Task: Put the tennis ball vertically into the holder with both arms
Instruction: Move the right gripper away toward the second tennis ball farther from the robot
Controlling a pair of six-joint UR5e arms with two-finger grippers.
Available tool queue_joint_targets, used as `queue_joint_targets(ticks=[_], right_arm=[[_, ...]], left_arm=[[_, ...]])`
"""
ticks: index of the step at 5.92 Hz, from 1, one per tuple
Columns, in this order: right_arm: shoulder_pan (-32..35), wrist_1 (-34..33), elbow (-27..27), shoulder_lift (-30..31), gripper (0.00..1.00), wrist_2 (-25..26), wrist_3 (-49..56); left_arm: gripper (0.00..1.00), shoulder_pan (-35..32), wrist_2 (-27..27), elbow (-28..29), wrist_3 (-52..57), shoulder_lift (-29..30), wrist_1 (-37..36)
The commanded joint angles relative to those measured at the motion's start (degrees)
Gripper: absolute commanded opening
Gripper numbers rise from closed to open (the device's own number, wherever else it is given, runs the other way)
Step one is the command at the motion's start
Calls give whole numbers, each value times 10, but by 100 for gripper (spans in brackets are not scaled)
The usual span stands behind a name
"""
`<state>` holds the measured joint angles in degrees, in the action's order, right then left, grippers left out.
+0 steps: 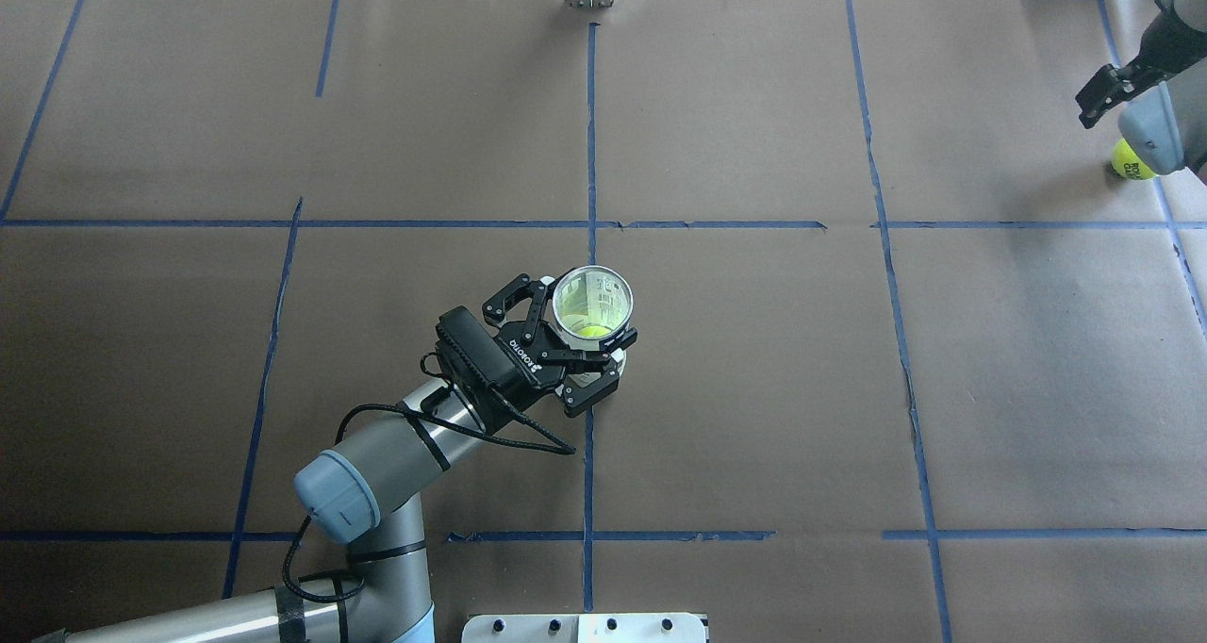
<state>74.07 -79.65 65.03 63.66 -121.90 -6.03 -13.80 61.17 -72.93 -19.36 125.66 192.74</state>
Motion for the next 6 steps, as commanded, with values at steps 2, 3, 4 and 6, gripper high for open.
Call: queue_joint_targets(ticks=[2,3,4,6], right_arm=[[11,48,-47,18,100,48,41],[1,49,-55,19,100,54,42],[-15,79,-65,19,100,73,41],[-23,93,-83,17,100,76,41]], left_arm=[[96,0,0,1,0,-1,0],[96,0,0,1,0,0,0],[96,0,0,0,0,0,0],[96,0,0,0,0,0,0]])
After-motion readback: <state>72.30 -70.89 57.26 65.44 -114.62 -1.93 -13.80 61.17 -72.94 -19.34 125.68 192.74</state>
